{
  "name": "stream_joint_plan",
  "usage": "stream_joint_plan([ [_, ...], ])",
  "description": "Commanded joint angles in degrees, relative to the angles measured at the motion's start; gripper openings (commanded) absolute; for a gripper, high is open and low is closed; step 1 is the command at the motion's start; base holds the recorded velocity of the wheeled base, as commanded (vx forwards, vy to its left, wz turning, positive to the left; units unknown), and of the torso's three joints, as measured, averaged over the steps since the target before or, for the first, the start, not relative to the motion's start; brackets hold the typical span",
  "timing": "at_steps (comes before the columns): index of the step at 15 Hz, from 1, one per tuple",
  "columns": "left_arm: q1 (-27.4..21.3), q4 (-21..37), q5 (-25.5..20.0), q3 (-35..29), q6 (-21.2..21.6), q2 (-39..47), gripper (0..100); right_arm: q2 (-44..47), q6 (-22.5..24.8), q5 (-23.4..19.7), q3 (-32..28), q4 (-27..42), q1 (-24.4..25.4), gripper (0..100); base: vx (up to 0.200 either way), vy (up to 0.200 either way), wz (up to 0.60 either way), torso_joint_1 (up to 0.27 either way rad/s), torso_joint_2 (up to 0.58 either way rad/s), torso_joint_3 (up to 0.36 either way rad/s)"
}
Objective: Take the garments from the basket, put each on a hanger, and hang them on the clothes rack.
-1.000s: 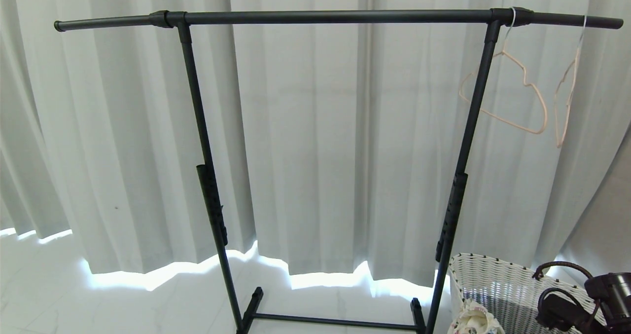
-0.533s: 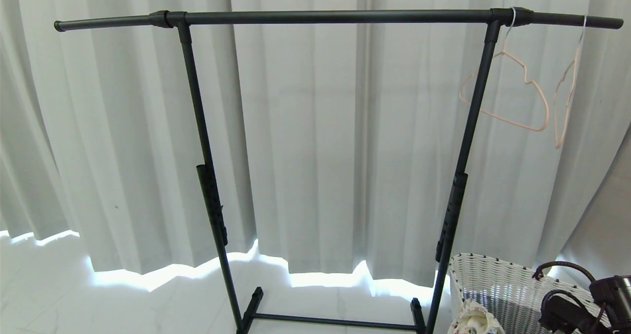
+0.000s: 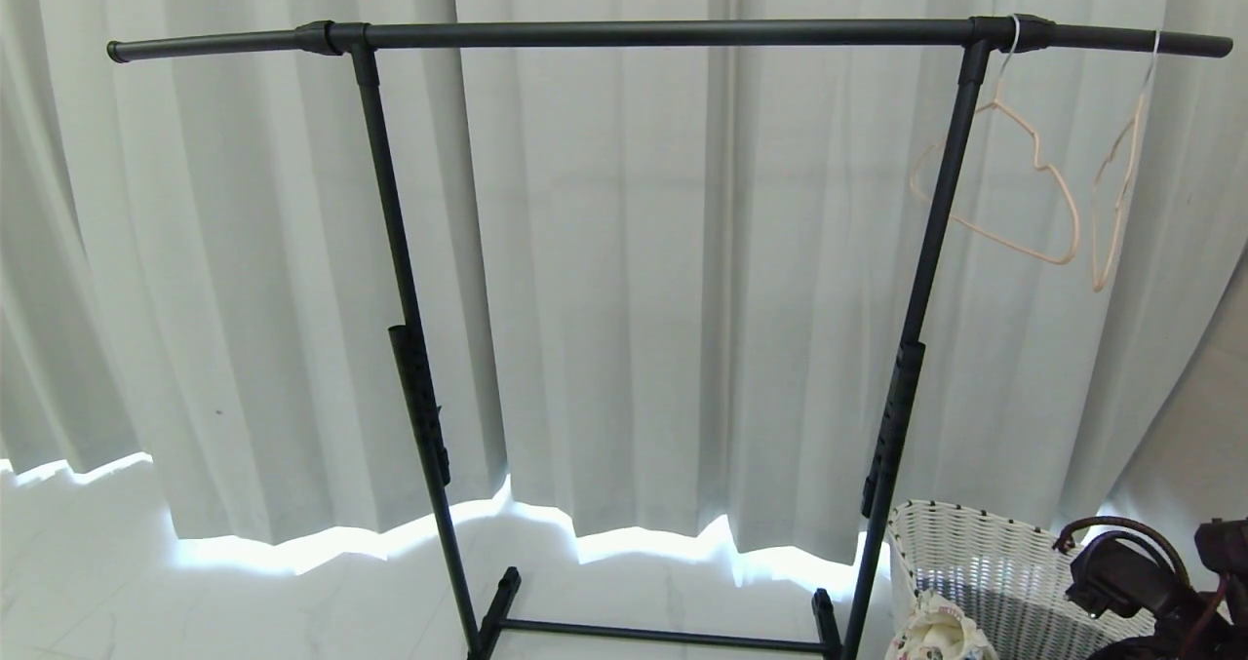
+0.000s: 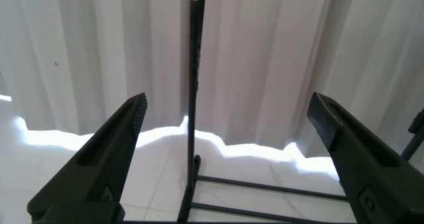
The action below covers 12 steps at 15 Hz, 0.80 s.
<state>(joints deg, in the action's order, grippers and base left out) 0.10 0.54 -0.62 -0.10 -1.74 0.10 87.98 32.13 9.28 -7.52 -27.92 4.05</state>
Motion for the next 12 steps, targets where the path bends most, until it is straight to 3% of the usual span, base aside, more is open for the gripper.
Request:
stream_joint_plan([
  [1,0.0,0.0,-0.1,0.0,0.1,0.0,100,-6.5,0.0,0.0,-2.8,2.7,1.8,0,0.000,0.000,0.00,0.000,0.00,0.000],
  [8,0.0,0.0,0.0,0.0,0.1,0.0,100,-17.6,-0.1,-1.5,-20.5,26.5,2.6,0,-0.200,0.000,0.00,0.003,0.00,0.000],
  [10,0.0,0.0,0.0,-0.1,0.1,0.0,100,-17.8,-0.1,-1.5,-22.4,27.2,3.4,0,-0.200,0.000,0.00,0.000,0.00,-0.002],
  [12,0.0,0.0,0.0,0.0,-0.1,0.0,100,-17.6,-0.2,-1.5,-23.6,27.3,6.0,0,0.000,0.000,0.00,0.000,0.00,0.000],
])
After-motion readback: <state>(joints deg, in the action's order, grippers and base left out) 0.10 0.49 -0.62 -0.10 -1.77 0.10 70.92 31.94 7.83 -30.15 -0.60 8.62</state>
